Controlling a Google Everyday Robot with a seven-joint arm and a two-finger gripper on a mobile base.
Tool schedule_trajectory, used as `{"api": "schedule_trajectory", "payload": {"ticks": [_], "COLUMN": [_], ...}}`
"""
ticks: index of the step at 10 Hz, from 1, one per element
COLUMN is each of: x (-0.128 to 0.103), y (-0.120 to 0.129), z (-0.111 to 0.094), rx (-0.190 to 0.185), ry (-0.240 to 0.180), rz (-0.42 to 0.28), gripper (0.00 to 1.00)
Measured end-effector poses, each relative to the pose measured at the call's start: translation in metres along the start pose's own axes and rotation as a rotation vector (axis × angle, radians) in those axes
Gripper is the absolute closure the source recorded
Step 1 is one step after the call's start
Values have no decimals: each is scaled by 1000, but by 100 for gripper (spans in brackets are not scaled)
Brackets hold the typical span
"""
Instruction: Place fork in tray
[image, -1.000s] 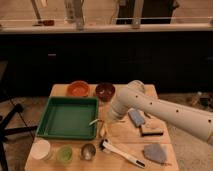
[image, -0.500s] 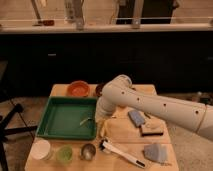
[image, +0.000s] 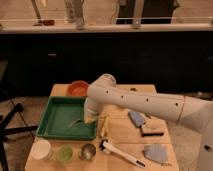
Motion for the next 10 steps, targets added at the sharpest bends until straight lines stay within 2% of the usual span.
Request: {"api": "schedule_trajectory", "payload": {"ticks": [7, 10], "x": [1, -15], "y": [-1, -30], "z": [3, 24], "rx": [2, -1], "ry": [-6, -24], "rz": [0, -29], "gripper": [100, 100]}}
